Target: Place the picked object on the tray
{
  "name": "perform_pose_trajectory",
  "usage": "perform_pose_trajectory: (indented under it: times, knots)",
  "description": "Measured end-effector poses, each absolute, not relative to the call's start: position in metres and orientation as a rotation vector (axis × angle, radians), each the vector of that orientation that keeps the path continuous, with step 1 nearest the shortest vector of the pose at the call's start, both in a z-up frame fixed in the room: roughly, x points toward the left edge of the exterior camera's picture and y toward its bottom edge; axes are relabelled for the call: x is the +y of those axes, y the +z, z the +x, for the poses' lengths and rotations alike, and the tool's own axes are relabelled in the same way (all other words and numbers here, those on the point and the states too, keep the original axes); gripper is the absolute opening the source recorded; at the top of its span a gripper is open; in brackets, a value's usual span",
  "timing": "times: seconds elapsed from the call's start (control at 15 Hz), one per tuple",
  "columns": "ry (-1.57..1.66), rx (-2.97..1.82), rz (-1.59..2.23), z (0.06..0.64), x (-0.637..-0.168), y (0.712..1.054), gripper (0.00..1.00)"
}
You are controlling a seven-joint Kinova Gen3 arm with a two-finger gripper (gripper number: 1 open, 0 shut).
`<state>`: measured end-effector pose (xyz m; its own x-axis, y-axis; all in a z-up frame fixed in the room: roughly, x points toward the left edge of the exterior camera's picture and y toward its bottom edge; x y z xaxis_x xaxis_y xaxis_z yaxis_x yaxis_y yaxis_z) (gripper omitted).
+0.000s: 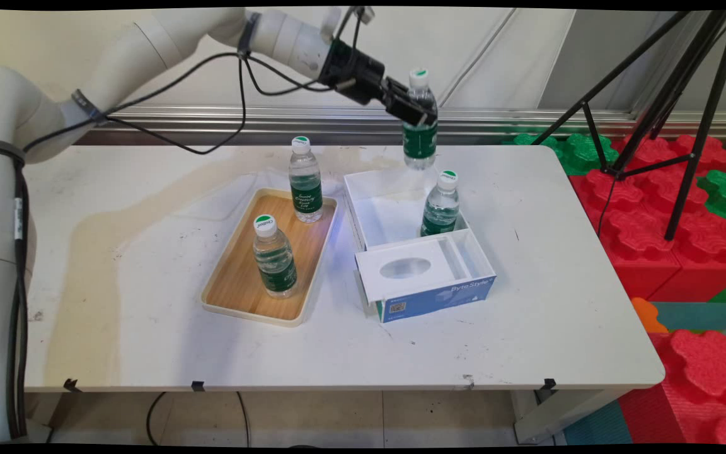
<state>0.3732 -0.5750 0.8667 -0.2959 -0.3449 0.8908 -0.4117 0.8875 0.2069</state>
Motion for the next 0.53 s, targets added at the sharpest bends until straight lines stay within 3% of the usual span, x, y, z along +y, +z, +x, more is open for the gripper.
perform_pose_trajectory:
  times: [0.53]
  knots:
    - [0.100, -1.831, 0.548, 0.407, -0.544, 0.931, 0.00]
